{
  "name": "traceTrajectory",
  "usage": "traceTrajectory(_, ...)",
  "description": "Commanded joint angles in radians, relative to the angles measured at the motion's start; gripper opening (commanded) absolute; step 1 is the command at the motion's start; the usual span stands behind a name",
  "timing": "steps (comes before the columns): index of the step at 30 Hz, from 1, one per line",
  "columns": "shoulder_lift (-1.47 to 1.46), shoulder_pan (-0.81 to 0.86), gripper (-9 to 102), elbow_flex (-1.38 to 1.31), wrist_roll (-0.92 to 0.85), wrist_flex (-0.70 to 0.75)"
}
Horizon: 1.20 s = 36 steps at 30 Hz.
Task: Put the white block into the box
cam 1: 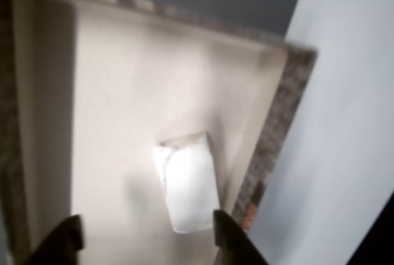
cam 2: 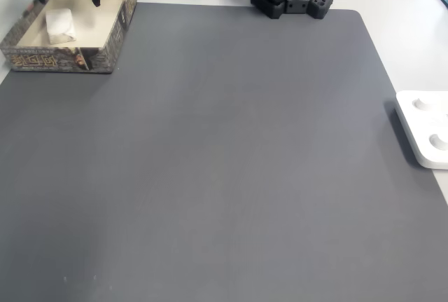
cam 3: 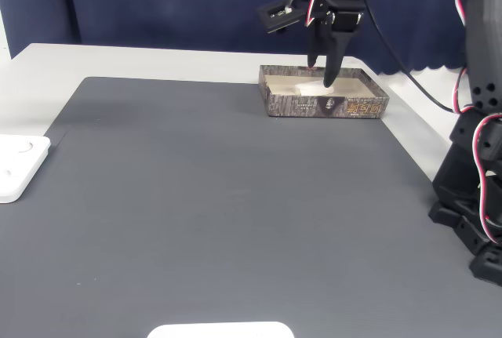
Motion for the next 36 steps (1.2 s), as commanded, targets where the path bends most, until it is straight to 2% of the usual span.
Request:
traceTrajectory(1, 0.181, -0.066, 15, 0.032, -0.089, 0.009)
traceTrajectory(4, 0.259, -0.120, -1, 0.107, -0.222, 0.063)
traceTrajectory(5, 0.290, -0.140, -2, 0.138, -0.250, 0.067)
traceTrajectory(15, 0.597, -0.368, -2, 0.414, -0.528, 0.021)
traceTrajectory(21, 0.758, -0.552, -2, 0.611, -0.834, 0.018)
traceTrajectory(28, 0.904, -0.807, -2, 0.836, -1.080, -0.046)
traceTrajectory(36, 0.992, -1.052, -2, 1.000, -1.229, -0.120)
